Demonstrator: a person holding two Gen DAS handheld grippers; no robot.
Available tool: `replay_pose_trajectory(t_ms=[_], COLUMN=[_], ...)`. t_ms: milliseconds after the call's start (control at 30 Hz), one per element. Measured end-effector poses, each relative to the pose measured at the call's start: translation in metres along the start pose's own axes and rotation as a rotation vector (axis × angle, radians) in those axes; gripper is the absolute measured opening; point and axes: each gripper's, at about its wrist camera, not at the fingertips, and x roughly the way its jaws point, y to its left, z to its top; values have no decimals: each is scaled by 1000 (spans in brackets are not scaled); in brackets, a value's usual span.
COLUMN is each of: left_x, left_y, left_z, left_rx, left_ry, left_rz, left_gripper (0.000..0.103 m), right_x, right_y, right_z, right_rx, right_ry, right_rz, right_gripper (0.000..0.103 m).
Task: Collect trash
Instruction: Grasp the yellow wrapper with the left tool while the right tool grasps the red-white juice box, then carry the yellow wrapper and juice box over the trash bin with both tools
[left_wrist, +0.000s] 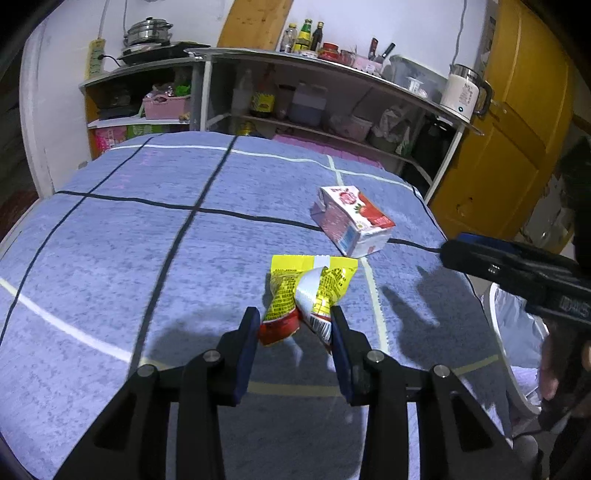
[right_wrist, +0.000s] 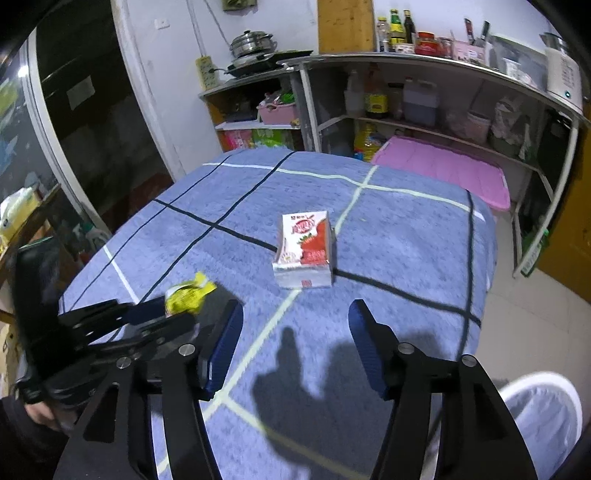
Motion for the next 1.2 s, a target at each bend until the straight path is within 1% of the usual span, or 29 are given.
replay_pose_trajectory(t_ms=[200,367,533,633,733,833,900,1200], left_x=[-7,-8,-7,-4,-2,1,2,-4], left_y=[14,22,29,31,32,33,32,27], left_z=[-1,-2,-2,-4,-4,-3,-4,-5], left_rx=[-22,-33,-46,-53,-57,-58,-58,-50], left_ry=[-14,-19,-20,-16,-10,-5,-2,-5], left_rz=[7,7,4,4,3,2,2,27], left_gripper=[39,39,39,39,39,39,39,39], right_x=[31,54,71,81,92,95,94,74], right_y=[1,0,1,4,4,2,1,9], right_z=[13,22,29,30,31,31,31,21], right_rx=[-21,-31,-42,-49,-45,-23,-17,-34], right_ry=[31,46,52,66,86,95,88,63], right_rz=[-13,-41,-58,-58,-80,-76,-78,-62], right_gripper=[61,61,61,61,61,61,55,55])
